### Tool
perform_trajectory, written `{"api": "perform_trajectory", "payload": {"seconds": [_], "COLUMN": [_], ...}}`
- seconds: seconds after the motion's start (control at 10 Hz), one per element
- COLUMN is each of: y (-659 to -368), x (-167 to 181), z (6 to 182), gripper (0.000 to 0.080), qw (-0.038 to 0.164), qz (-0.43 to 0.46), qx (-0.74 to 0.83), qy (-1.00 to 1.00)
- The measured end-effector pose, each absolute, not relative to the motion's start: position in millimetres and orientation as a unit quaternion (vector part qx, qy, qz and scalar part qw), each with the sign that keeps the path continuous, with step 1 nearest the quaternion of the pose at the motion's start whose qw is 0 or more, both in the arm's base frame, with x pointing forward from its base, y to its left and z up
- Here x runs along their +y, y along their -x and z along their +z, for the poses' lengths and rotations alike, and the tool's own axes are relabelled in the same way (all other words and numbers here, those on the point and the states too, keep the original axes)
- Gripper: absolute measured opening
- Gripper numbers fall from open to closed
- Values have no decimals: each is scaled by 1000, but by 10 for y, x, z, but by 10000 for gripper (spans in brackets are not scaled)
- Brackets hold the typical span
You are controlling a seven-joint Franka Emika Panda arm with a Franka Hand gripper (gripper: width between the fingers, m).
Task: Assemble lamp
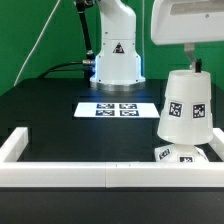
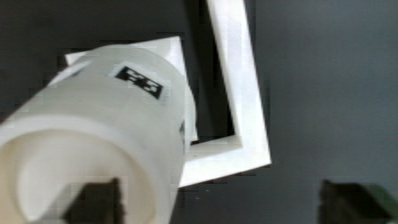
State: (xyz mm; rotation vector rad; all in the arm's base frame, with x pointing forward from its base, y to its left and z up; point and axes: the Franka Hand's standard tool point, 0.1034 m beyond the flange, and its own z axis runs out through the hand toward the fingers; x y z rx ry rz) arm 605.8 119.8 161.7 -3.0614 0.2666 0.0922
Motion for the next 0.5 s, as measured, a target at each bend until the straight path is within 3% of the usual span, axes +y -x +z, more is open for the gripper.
{"api": "perform_trajectory", "payload": {"seconds": [0.3, 0.5], "y": [-6001, -5982], "x": [1595, 1662], "z": [1519, 1474], "gripper": [697, 699], "qw": [-15, -18], "qz": [52, 53], "qx": [104, 98], "qy": [993, 994]}}
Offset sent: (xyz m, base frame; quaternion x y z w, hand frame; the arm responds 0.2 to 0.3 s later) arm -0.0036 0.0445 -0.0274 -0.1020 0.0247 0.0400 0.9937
